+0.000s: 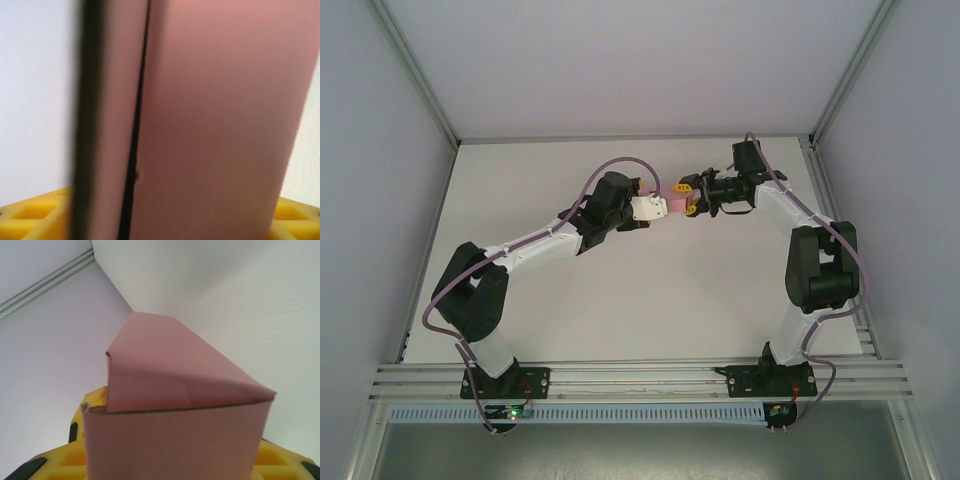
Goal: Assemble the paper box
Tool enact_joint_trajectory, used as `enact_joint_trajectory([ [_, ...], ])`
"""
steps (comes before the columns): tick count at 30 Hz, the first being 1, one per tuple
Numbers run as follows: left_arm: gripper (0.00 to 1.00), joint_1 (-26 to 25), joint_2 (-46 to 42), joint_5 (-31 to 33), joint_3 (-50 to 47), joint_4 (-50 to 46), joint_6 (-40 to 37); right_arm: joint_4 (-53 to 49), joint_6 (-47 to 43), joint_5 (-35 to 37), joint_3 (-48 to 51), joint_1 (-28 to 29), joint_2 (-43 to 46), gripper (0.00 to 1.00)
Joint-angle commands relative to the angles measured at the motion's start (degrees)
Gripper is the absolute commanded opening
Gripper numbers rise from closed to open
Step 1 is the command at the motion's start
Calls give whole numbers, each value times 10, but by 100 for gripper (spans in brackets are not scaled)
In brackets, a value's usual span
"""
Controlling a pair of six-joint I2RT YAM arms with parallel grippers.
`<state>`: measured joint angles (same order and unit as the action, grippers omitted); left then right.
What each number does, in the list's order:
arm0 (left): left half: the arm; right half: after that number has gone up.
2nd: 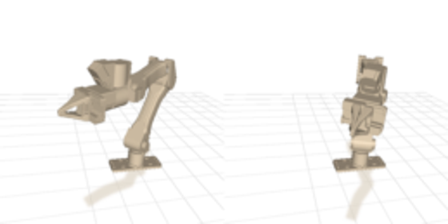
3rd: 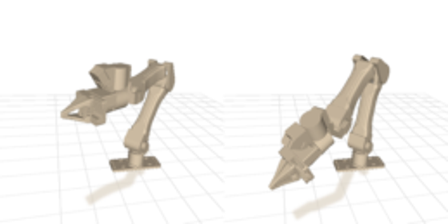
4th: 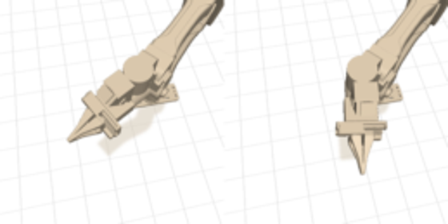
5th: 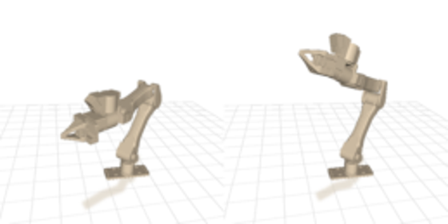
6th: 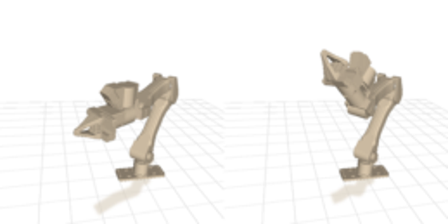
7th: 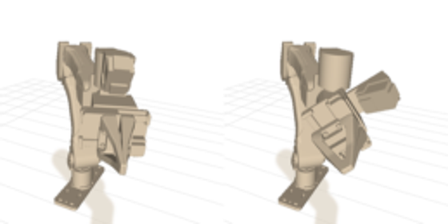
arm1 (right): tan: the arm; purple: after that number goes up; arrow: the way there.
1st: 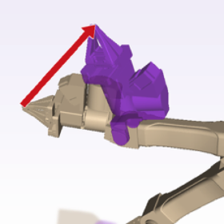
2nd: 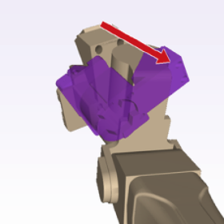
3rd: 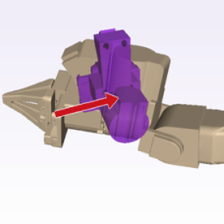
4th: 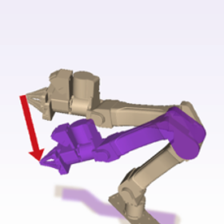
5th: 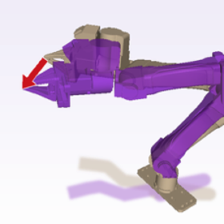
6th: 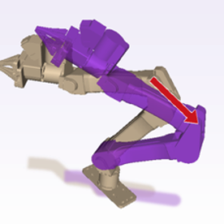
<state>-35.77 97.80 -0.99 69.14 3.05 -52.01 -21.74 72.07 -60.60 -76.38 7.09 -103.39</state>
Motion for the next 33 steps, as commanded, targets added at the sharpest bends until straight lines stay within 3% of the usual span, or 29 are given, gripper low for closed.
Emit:
enact_joint_trajectory([
  [1,59,1,-25,-12,14,31,27,-42,-38,-22,-11,-2,3,28],
  [4,45,1,-30,-30,20,11,36,-60,-60,-9,-18,-3,4,44],
  [11,39,1,-35,-29,39,-87,50,-136,-168,113,-70,-35,38,64],
  [12,38,1,-38,-30,40,-108,53,-128,-178,133,-75,-45,48,78],
  [13,38,1,-41,-35,41,-138,54,-113,-187,151,-75,-57,61,98],
  [17,38,2,-44,-53,57,-263,54,-85,-268,219,-97,-82,112,98],
  [18,39,1,-41,-61,64,-307,50,-108,-331,262,-122,-75,125,98],
  [20,43,1,-31,-95,85,-419,23,-172,-494,417,-180,-41,152,98],
  [22,42,1,-16,-109,96,-473,13,-140,-582,498,-157,-17,191,98],
  [25,41,2,1,-106,113,-512,36,-8,-604,381,-23,-42,255,98],
  [27,42,4,11,-128,125,-538,32,68,-635,244,50,-56,279,98],
  [29,42,5,20,-153,131,-558,18,57,-728,128,75,-52,287,98],
  [31,43,8,34,-161,138,-571,11,15,-812,90,90,-33,299,98],
  [33,43,11,52,-165,150,-581,14,-52,-913,102,96,-1,306,98],
])
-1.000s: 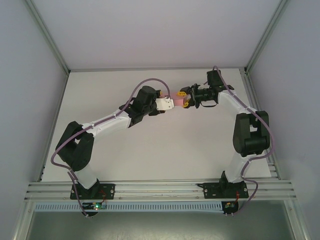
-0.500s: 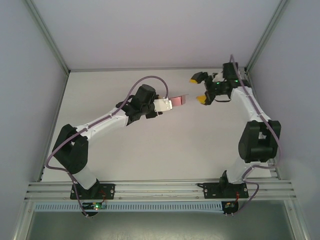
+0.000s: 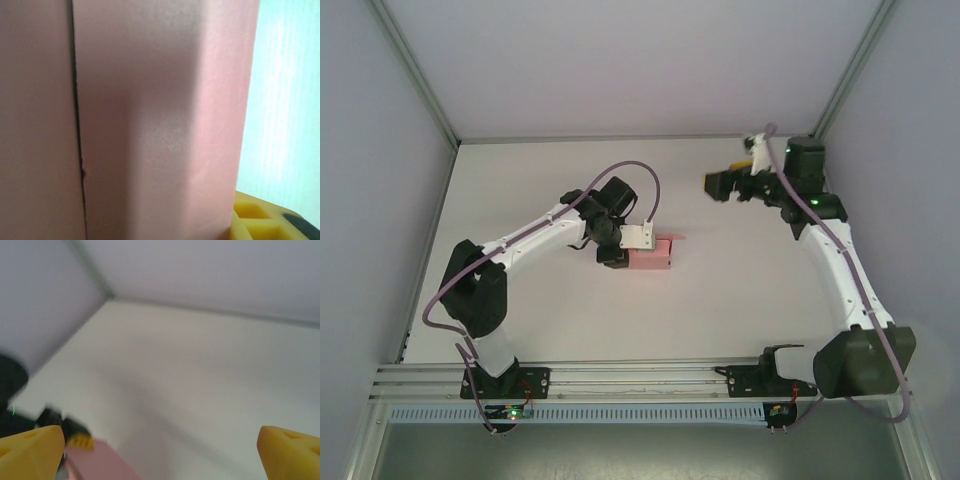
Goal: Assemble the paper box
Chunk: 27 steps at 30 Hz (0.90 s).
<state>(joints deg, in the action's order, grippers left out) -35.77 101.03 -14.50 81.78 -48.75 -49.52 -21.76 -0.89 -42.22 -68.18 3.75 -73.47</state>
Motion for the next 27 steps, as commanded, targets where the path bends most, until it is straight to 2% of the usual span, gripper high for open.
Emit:
enact_joint_trajectory([
  [1,43,12,29,-31,33,-68,-7,-80,-218,-60,14,47,7,97],
  [3,43,14,48,-33,54,-76,9,-122,-244,-7,11,74,-4,96],
  [6,43,15,72,-26,70,-78,22,-176,-257,43,2,99,-36,87],
  [10,43,17,91,-11,84,-72,43,-232,-277,58,-8,124,-89,80],
  [14,44,19,99,-18,89,-74,44,-212,-257,77,-12,139,-135,66],
  [20,45,19,106,-11,92,-67,49,-203,-244,100,-38,164,-193,53],
  [22,45,19,106,-7,92,-66,51,-199,-232,108,-45,167,-202,40],
  [23,44,19,106,-6,91,-65,53,-194,-225,116,-47,168,-203,38],
  [27,45,19,106,-4,89,-66,53,-171,-215,173,-39,172,-195,42],
])
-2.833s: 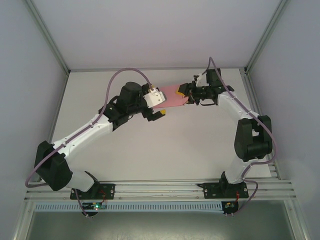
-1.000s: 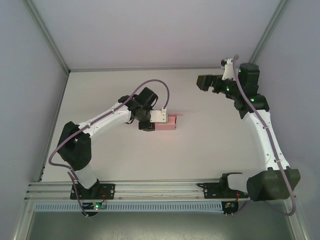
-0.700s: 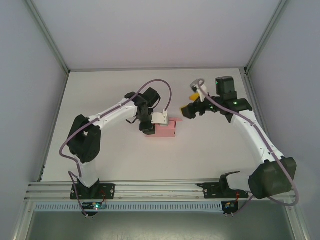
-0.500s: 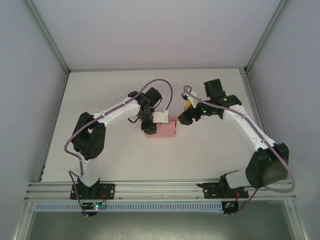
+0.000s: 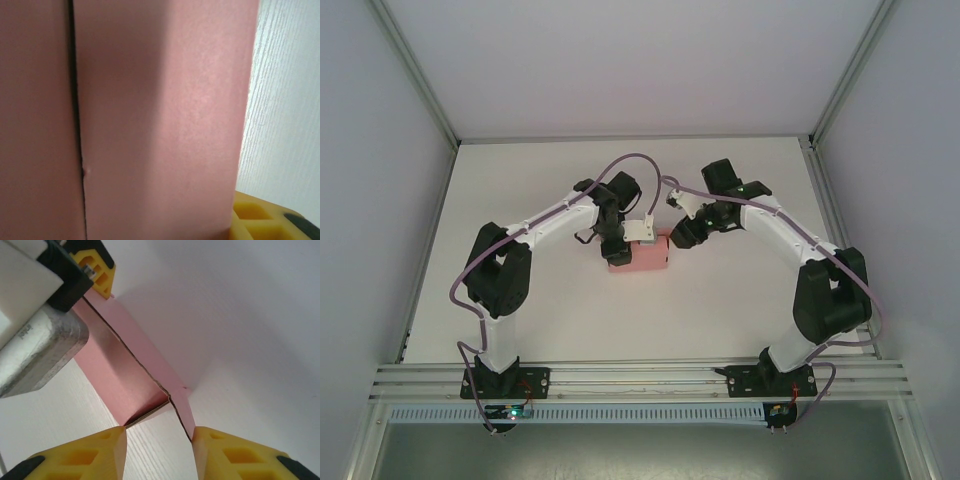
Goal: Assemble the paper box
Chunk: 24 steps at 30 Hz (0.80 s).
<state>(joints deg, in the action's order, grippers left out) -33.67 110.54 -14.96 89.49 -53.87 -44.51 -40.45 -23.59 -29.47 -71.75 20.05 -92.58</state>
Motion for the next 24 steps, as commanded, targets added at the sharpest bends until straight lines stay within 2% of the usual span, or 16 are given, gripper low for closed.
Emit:
enact_joint_trajectory([
  [1,45,0,13,0,11,-17,0,26,11,64,0,9,1,42],
  [3,45,0,12,1,8,-16,-3,40,15,82,0,6,4,43],
  [7,45,0,11,-4,8,-17,-5,48,7,74,-11,-6,-1,45],
  [12,44,0,11,-1,7,-6,-1,2,-31,1,-34,-10,-32,44],
  [15,44,0,16,5,14,-5,13,-16,-28,-6,-41,-10,-48,41],
  [17,44,0,17,3,17,-6,18,-19,-22,-5,-45,-10,-53,29],
  [21,43,0,15,5,17,-1,22,-21,-15,-25,-50,-8,-50,20],
  [24,43,0,15,8,18,6,29,-42,-9,-38,-62,-7,-52,6],
])
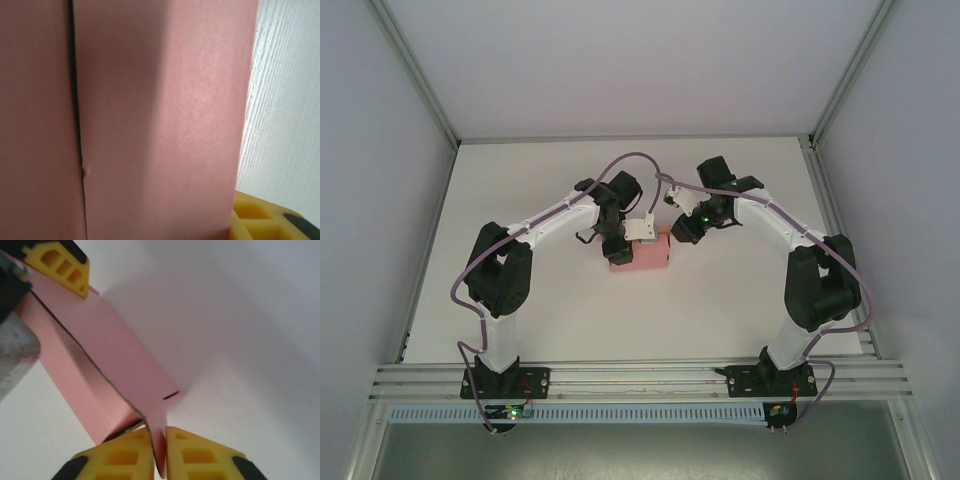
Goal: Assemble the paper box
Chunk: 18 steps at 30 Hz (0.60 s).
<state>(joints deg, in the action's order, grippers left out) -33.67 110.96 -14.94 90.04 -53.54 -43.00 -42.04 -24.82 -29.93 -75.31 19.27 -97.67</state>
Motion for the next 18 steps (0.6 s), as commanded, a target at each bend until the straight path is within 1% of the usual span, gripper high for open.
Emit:
enact_joint_trajectory([
  [1,43,0,11,12,13,9,20,-32,12,-38,-31,4,-2,0],
  [4,42,0,16,26,20,26,51,-59,69,-25,-64,28,-6,0],
  [5,42,-1,20,28,24,28,61,-62,112,-11,-77,38,-5,0],
  [7,41,0,28,33,31,30,74,-55,205,-7,-90,48,-7,0],
  [10,40,-2,46,57,48,31,95,-8,357,-47,-75,51,-11,0],
  [13,39,-2,57,66,58,32,98,76,478,-102,-37,51,4,0],
  [15,39,-2,59,64,59,29,90,113,533,-124,-29,45,12,0],
  [18,39,-3,59,55,59,26,78,139,583,-150,-30,32,23,0],
])
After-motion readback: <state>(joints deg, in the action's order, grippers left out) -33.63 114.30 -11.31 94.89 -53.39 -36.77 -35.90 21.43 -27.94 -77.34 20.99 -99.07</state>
